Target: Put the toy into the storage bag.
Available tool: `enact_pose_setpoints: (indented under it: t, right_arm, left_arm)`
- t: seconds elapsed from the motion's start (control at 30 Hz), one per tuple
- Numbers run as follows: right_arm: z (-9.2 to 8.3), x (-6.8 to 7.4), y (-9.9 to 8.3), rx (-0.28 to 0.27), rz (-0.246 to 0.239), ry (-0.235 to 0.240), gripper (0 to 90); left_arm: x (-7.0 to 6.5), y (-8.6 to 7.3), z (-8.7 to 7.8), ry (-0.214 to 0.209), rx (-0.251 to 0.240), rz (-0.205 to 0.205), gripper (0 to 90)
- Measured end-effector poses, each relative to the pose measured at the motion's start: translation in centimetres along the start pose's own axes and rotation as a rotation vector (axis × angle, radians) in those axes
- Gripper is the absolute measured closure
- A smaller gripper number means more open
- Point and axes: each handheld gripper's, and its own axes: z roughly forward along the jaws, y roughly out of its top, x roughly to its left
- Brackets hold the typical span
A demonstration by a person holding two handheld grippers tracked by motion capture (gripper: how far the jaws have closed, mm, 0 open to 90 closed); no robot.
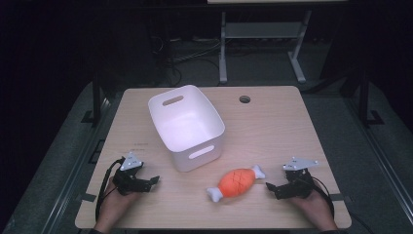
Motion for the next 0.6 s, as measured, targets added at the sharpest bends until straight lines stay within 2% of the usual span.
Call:
enact_pose_setpoints:
  t: [0.27, 0.37, 0.4, 0.43, 0.53, 0.57, 0.6]
  right_arm:
    - [-0.1, -0.2, -0.1, 0.002, -0.012, 0.002, 4.3]
    - [-0.4, -0.3, 0.0, 0.008, -0.011, 0.007, 10.2]
    - [-0.8, -0.4, 0.2, 0.011, -0.007, 0.02, 15.5]
    - [-0.8, -0.4, 0.2, 0.011, -0.007, 0.02, 15.5]
    - [-1.6, -0.5, 0.6, -0.011, -0.006, 0.025, 23.4]
    - [-1.6, -0.5, 0.6, -0.011, -0.006, 0.025, 23.4]
    - [-1.9, -0.6, 0.8, -0.019, -0.009, 0.036, 32.3]
  left_arm:
    - [0.0, 0.0, 0.0, 0.002, 0.0, -0.002, 13.1]
    - [0.0, 0.0, 0.0, 0.002, 0.0, -0.003, 13.1]
    - [-0.1, 0.0, 0.0, 0.004, 0.0, -0.005, 13.1]
    - [-0.1, 0.0, 0.0, 0.004, 0.0, -0.005, 13.1]
    - [-0.1, 0.0, 0.0, 0.005, -0.001, -0.008, 13.1]
    - [-0.1, 0.0, 0.0, 0.005, -0.001, -0.008, 13.1]
    - [-0.1, 0.0, 0.0, 0.005, -0.001, -0.008, 13.1]
